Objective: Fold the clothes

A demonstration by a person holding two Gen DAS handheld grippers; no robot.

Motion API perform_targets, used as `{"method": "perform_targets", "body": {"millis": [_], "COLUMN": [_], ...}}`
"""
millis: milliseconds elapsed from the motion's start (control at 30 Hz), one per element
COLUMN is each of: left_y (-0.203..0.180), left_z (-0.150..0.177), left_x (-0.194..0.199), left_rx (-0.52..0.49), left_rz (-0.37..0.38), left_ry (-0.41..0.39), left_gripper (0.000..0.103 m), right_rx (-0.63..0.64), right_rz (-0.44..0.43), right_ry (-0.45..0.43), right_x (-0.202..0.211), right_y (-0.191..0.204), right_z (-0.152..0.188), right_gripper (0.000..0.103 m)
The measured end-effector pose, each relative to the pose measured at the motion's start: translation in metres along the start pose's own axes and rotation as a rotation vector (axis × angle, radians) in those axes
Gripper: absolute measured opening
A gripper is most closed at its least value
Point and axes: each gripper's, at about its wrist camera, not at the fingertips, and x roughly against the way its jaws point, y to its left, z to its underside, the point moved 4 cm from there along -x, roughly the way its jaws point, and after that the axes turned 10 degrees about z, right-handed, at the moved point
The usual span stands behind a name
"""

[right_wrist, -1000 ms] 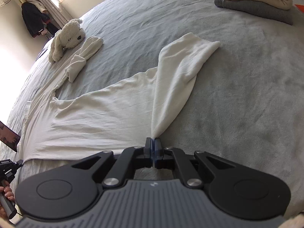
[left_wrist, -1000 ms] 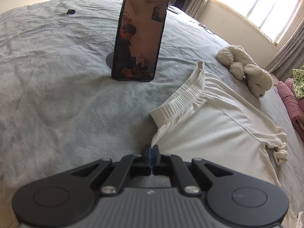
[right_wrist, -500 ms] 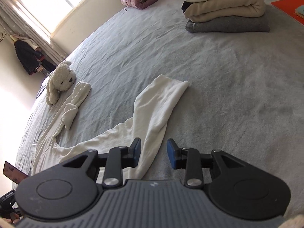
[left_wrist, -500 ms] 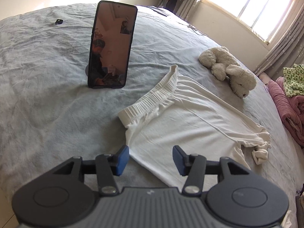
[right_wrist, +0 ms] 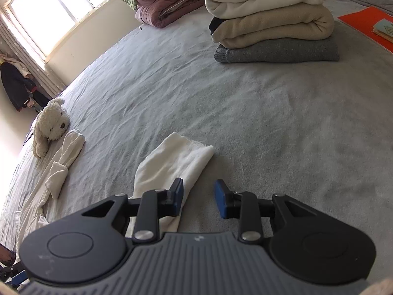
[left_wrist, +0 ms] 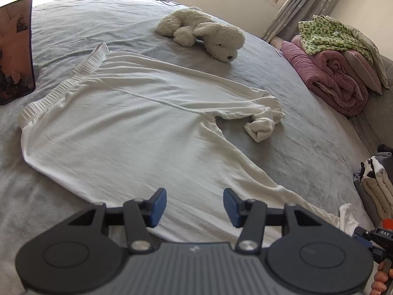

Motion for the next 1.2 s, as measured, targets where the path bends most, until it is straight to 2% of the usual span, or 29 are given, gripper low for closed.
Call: {"method": "perform_targets", "body": {"millis": [100, 367, 500, 600, 733, 833, 967, 1200], "left_y": [-0.018, -0.064, -0.084, -0.096, -0.105, -0.108, -0.108, -0.110], "left_z": [0.005, 0.017, 0.024, 0.031, 0.040, 0.044, 0.046, 0.047], "left_x": [-0.011, -0.037, -0.048, -0.056, -0.063, -0.064, -0.065, -0.066], "left_rx": [-0.041, -0.122, -0.154, -0.188, -0.223, -0.250, -0.262, -0.272], "left_rz": [0.039, 0.123, 0.182, 0.215, 0.225, 0.223, 0.216, 0.215], "left_ry": [0.023, 0.080, 0.112, 0.142, 0.172, 0.180, 0.180, 0.184], "left_gripper": [0.052, 0.052, 0.052, 0.052, 0.052, 0.052, 0.052, 0.052], "right_rx": [0.021, 0.074, 0.101, 0.076, 0.050, 0.030, 0.033, 0.075], "right_rz": [-0.014, -0.028, -0.108, -0.170, -0.181, -0.152, -0.113, -0.115], "right_ry": [0.002, -0.005, 0.034, 0.055, 0.015, -0.022, 0.011, 0.096], "right_x": [-0.006, -0.020, -0.031, -0.034, -0.019, -0.009, -0.009, -0.017], "right_y": [0.009, 0.036, 0.045, 0.044, 0.033, 0.021, 0.010, 0.016], "right_z": [-0.005, -0.014, -0.015, -0.016, -0.026, -0.033, -0.028, -0.009], "right_gripper": [0.024, 0.018, 0.018, 0.018, 0.019, 0.020, 0.022, 0.022]}}
